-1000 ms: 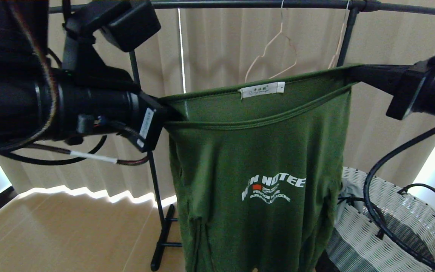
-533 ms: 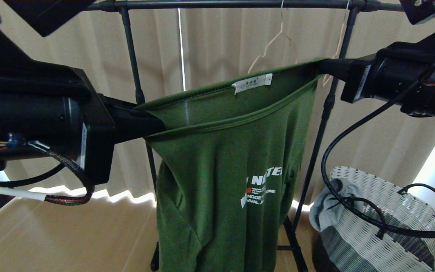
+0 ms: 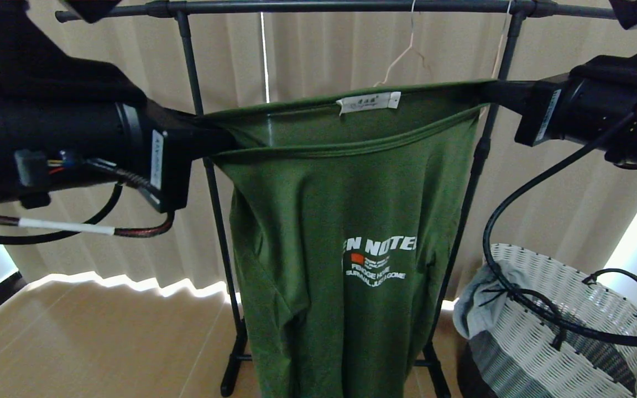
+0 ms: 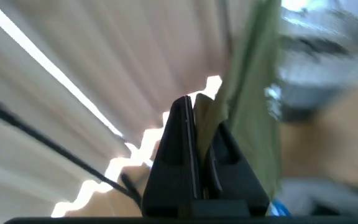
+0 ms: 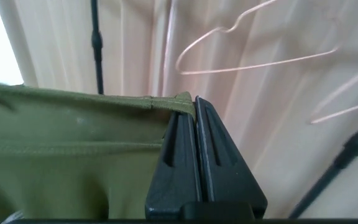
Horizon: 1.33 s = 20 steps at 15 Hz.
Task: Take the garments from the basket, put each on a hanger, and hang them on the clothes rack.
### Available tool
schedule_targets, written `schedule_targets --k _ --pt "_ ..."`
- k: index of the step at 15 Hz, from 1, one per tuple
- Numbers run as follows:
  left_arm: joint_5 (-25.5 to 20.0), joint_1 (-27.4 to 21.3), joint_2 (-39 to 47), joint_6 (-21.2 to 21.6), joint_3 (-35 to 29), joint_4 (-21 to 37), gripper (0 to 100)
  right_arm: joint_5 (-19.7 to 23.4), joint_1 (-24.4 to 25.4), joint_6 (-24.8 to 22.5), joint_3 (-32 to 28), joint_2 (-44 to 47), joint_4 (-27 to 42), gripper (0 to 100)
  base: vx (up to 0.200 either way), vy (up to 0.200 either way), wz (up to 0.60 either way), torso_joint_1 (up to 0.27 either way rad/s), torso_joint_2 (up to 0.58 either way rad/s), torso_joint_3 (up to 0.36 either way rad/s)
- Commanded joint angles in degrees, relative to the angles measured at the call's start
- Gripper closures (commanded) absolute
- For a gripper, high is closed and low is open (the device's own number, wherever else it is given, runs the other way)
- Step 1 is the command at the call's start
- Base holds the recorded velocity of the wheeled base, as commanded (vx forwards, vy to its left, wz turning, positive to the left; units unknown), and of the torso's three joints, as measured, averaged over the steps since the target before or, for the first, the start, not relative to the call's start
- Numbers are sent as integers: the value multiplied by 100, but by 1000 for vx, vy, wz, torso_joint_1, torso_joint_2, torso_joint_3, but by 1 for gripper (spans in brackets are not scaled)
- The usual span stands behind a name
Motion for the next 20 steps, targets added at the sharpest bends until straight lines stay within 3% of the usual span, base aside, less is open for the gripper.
schedule_targets --k 1,3,7,11,14,17,20 --pt "316 34 625 1 -10 -779 100 6 -71 -4 -49 -293 193 100 0 0 0 0 0 0" --pt "579 43 1056 27 -159 -1403 100 23 -80 14 -49 -609 676 100 0 0 0 0 0 0" --pt "650 351 1583 -8 -766 -1455 100 76 -36 23 593 -1260 1063 100 0 0 0 0 0 0" --pt "658 368 1671 -87 -810 -1447 100 76 254 14 901 -1444 1054 100 0 0 0 0 0 0" --pt "658 324 1407 -52 -774 -1227 100 50 237 -4 593 -1251 984 100 0 0 0 0 0 0" --pt "588 193 898 -87 -651 -374 100 41 228 5 672 -1163 975 100 0 0 0 0 0 0" --pt "579 131 581 -78 -291 -339 100 32 228 -4 646 -1066 966 100 0 0 0 0 0 0"
